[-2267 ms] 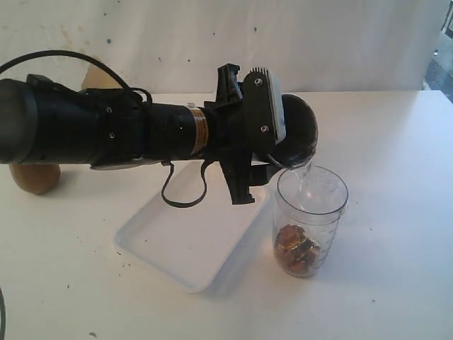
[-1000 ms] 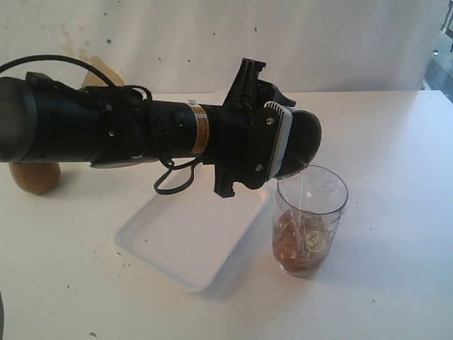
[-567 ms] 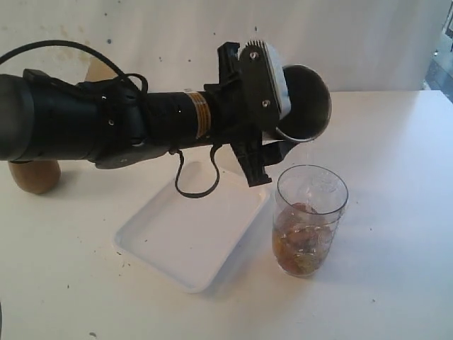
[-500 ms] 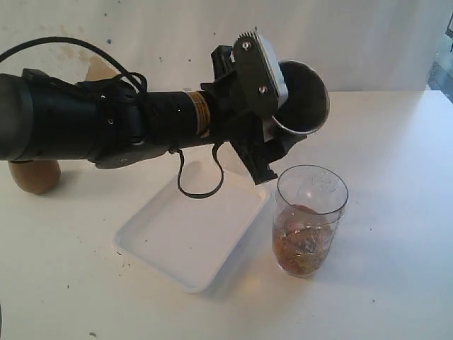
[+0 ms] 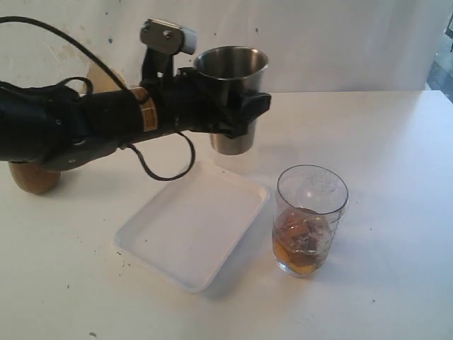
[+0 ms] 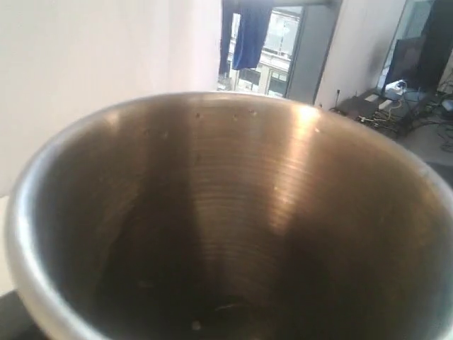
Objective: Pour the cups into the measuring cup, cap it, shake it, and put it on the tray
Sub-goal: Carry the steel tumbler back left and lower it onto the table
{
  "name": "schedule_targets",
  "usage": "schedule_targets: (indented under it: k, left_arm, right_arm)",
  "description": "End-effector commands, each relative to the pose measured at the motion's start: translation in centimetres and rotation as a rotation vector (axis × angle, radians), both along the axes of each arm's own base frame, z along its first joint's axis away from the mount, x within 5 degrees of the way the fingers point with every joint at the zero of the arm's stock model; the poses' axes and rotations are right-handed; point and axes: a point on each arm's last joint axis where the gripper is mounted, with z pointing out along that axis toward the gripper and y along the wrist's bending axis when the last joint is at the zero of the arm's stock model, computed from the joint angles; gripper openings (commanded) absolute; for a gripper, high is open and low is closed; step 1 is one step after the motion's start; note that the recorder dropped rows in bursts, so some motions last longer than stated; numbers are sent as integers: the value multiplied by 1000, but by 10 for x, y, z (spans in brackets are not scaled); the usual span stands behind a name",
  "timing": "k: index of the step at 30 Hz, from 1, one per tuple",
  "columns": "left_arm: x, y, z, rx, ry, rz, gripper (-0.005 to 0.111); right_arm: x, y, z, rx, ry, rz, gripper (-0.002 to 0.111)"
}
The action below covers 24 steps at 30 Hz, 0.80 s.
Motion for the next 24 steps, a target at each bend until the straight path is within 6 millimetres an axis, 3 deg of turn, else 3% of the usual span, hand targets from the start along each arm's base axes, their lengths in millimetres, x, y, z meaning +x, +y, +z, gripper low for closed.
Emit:
schedule_targets:
  k: [1,6,13,19,24]
  left_arm:
    - [-1,40,11,-40,-33,71,0]
    - [6,88,1,5,-51,186,0]
    - [16,138,-25,43,-55,341,0]
    - [23,168,-52,7,-39,465,0]
    - [29,175,-81,4,-14,484,0]
  right_arm:
    - [0,0,-1,-1,-7,-6,0]
    - [0,0,-1,-1,-7,-6,0]
    - [0,0,-1,-1,-7,-6,0]
    - [0,0,-1,-1,-7,-6,0]
    - [0,0,-1,-1,-7,-6,0]
